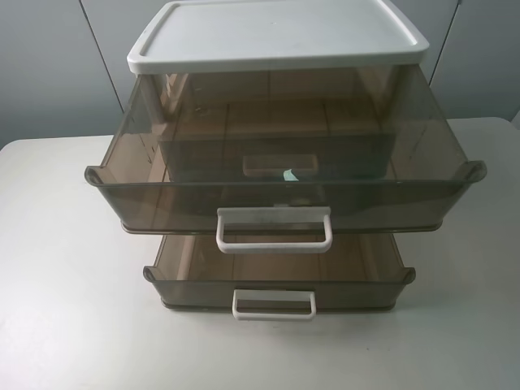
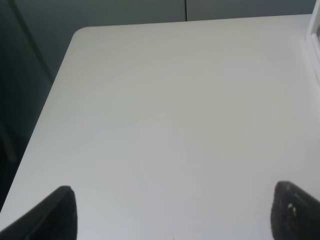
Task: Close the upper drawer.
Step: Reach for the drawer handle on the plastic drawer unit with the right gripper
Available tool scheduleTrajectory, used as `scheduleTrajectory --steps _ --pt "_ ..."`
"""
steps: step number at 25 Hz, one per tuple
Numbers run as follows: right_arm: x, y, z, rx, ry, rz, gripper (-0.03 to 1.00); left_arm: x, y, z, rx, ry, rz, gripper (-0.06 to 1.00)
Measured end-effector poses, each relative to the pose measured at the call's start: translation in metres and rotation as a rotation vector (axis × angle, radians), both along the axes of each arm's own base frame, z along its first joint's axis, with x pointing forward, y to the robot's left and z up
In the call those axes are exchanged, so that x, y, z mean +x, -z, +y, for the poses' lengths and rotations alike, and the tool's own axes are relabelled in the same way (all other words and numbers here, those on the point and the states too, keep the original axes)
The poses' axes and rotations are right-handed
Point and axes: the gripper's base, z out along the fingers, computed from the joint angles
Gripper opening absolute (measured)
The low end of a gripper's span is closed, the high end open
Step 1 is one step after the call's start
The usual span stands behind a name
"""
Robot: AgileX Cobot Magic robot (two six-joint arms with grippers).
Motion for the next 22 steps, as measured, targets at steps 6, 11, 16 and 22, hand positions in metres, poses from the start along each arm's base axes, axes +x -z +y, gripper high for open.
scheduleTrajectory --steps 6,11,16,22 --pt "0.0 0.0 0.0 0.0 0.0 0.0 0.66 0.0 0.0 0.0 0.0 0.0 0.0 0.74" --pt "0.0 0.0 0.0 0.0 0.0 0.0 0.66 0.0 0.0 0.0 0.0 0.0 0.0 0.74" --pt "0.0 0.0 0.0 -0.002 -0.001 0.0 0.66 0.0 0.0 0.0 0.0 0.0 0.0 0.74" --pt "0.0 0.0 0.0002 0.001 -0.002 0.0 0.66 0.0 0.0 0.0 0.0 0.0 0.0 0.74"
